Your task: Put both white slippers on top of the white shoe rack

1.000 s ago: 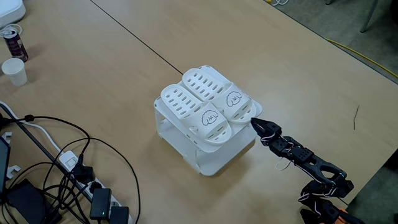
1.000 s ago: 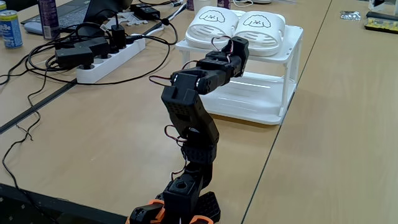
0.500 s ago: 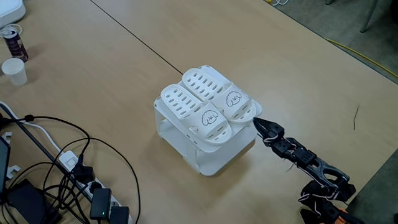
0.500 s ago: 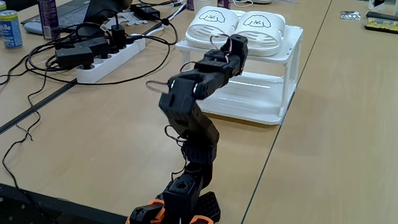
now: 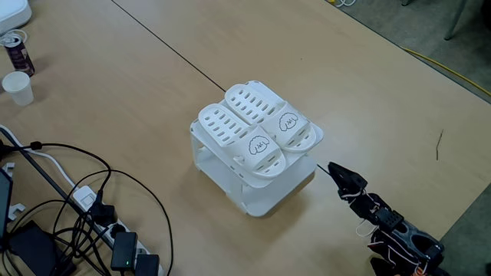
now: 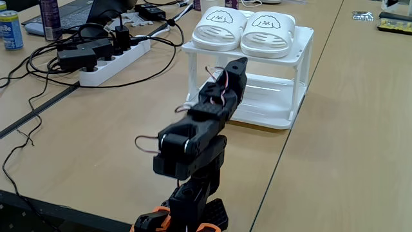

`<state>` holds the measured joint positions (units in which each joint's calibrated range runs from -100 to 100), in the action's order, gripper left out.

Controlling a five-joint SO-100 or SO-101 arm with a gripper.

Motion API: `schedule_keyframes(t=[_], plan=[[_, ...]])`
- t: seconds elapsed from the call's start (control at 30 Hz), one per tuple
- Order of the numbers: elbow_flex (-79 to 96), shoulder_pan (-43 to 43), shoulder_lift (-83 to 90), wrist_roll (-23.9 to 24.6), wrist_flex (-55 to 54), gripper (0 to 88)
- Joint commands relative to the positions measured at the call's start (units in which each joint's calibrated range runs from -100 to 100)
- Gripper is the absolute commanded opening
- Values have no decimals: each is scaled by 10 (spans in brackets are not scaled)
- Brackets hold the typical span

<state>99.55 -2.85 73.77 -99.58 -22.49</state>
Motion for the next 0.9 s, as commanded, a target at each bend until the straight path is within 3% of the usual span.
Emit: schedule_keyframes(t=[0.0,0.23,0.5,0.87], plan=[[4,0,36,-4,-175,8],[4,4,114,-4,-352,8],[0,-1,259,-4,-419,8],[0,-2,253,-4,-723,8]])
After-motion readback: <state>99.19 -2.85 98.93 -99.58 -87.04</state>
